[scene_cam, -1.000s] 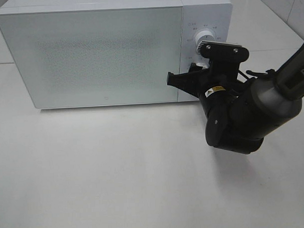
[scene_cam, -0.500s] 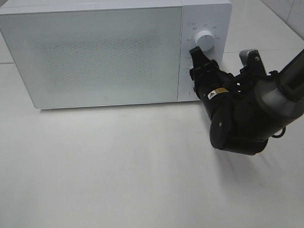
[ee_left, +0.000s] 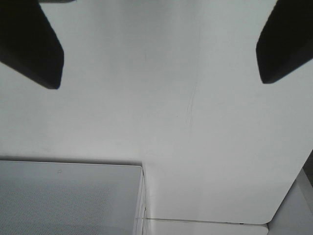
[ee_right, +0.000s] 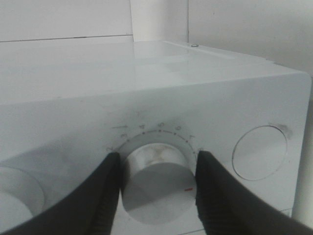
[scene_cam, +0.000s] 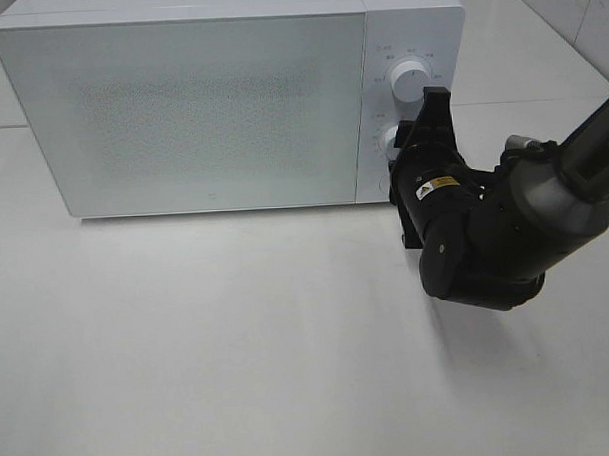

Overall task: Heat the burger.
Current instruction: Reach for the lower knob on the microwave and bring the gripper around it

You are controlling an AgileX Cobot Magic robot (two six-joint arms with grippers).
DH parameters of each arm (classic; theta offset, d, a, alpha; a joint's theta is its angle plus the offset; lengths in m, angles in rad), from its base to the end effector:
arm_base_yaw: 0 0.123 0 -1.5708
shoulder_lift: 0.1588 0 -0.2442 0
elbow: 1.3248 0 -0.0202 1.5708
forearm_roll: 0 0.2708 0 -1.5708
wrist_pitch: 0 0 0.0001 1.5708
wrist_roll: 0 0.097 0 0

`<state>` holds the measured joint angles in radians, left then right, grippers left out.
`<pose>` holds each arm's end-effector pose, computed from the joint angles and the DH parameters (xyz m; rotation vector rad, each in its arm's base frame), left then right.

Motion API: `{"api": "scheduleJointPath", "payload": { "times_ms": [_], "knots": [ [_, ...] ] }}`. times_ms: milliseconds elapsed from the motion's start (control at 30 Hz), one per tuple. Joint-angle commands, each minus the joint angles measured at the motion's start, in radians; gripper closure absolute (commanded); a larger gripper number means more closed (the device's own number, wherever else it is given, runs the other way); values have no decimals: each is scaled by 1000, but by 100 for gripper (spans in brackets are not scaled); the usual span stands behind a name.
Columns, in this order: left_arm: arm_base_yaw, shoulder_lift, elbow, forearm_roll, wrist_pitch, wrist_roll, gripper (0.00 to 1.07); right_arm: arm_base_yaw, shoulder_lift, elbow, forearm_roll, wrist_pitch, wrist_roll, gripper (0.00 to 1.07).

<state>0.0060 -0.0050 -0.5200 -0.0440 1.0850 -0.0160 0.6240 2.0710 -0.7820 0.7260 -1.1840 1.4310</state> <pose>0.0550 -0.0034 0.2884 -0.0191 2.0432 -0.0589 0.3123 0.1514 0.0608 1.3831 1.1951 1.2018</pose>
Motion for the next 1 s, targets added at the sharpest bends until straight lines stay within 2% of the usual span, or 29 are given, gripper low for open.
{"api": "scheduleJointPath", "payload": {
  "times_ms": [33, 367, 467, 533, 633, 700, 733, 800, 900, 967, 1000],
  "knots": [
    [1, -15, 3, -9, -14, 0, 7, 10, -4, -26, -146, 21, 57, 107],
    [1, -15, 3, -9, -14, 0, 7, 10, -4, -26, -142, 21, 41, 105],
    [1, -15, 3, -9, -14, 0, 7, 10, -4, -26, -127, 20, 24, 102],
    [1, -15, 3, -9, -14, 0, 7, 10, -4, -26, -100, -1, 9, 95],
    [1, -15, 3, -9, -14, 0, 7, 10, -4, -26, -93, -4, 8, 93],
    [1, -15, 3, -9, -14, 0, 7, 10, -4, -26, -58, -6, -12, 84],
    [1, -15, 3, -9, -14, 0, 7, 10, -4, -26, -58, -6, -12, 84],
    [1, -15, 3, -9, -14, 0, 7, 10, -4, -19, 14, -36, -72, 65],
    [1, -15, 3, -9, -14, 0, 7, 10, -4, -17, 27, -46, -85, 61],
    [1, -15, 3, -9, -14, 0, 7, 10, -12, 11, 63, -67, -146, 45],
    [1, -15, 3, -9, -14, 0, 7, 10, -12, 11, 63, -67, -146, 45]
  ]
}}
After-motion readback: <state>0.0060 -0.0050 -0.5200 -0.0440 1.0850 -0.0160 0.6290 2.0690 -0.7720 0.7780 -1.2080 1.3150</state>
